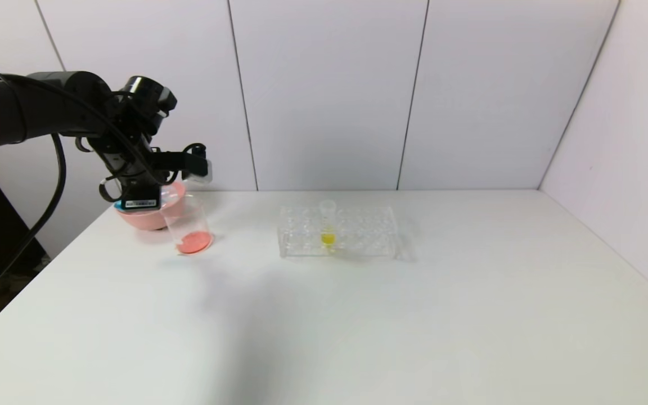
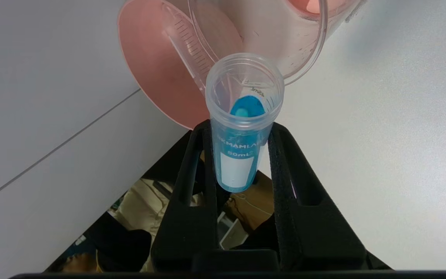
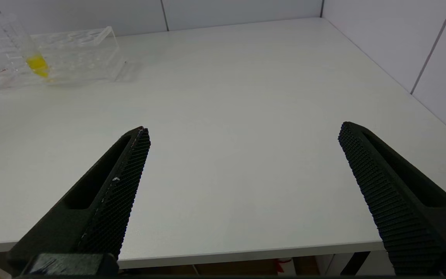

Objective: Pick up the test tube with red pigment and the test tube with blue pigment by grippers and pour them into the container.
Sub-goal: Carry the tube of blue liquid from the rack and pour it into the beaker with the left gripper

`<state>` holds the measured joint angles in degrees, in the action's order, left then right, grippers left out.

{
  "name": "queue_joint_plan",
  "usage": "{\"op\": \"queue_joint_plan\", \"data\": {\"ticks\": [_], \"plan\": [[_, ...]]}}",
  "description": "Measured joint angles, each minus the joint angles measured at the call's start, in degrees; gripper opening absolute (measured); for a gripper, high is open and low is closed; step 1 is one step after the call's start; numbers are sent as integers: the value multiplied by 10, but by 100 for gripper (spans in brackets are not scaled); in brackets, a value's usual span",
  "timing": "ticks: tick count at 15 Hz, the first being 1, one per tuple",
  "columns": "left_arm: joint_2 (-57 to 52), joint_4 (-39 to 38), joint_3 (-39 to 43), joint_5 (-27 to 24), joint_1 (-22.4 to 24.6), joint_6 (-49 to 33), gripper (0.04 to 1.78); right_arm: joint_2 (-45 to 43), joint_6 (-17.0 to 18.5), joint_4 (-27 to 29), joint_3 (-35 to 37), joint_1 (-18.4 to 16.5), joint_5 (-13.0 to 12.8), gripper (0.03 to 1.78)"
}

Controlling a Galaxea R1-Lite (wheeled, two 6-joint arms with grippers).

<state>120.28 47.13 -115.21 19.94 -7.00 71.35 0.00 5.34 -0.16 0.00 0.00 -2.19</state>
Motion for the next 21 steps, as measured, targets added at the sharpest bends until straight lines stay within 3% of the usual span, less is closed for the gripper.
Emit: {"op": "queue_joint_plan", "data": {"ticks": [21], "plan": [[7,5,-1,85,-20,9,42,0,0,0,0,0,0,177]]}}
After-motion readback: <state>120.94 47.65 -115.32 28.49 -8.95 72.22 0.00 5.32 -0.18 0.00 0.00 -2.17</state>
